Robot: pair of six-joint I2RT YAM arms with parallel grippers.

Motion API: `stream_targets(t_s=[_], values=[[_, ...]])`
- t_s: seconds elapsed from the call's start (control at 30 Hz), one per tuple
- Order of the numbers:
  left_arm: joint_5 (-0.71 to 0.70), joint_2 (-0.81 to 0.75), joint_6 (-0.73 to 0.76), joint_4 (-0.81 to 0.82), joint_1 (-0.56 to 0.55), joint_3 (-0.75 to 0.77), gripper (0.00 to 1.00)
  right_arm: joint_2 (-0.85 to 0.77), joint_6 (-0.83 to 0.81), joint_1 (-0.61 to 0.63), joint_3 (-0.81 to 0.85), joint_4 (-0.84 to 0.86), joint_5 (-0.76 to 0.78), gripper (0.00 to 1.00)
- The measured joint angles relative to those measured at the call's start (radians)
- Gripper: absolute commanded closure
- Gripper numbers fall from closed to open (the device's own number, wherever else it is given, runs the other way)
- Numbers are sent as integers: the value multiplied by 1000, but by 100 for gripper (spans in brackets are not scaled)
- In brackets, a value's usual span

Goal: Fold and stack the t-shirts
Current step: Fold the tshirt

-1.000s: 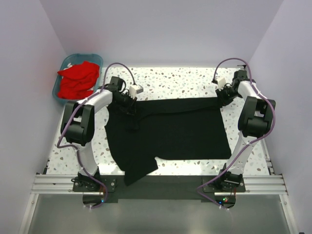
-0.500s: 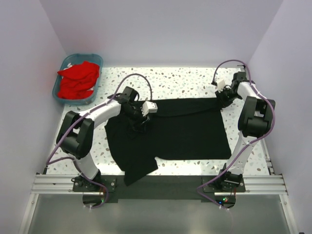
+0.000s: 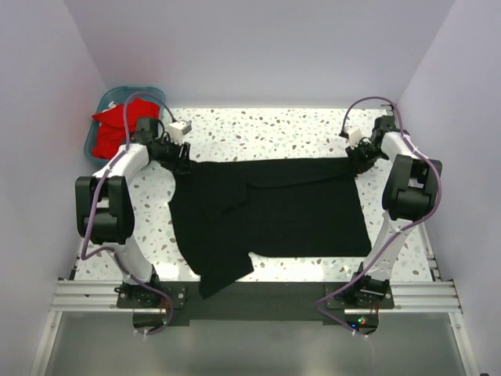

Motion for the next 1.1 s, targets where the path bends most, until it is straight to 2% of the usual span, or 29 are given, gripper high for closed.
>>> stream_targets(t_s=[0.4,0.83,1.0,1.03,1.1], values=[[-93,174,-204,45,42,45,40,0,0,0,0,0,0,100],[-60,237,-304,111,50,124,46,0,0,0,-6,0,1,100],[-60,248,-327,107,50,124,64,0,0,0,-7,0,1,100],[-60,248,-327,107,50,124,75,0,0,0,-7,0,1,100],[-60,248,-337,106,50,124,86,0,0,0,-7,0,1,100]])
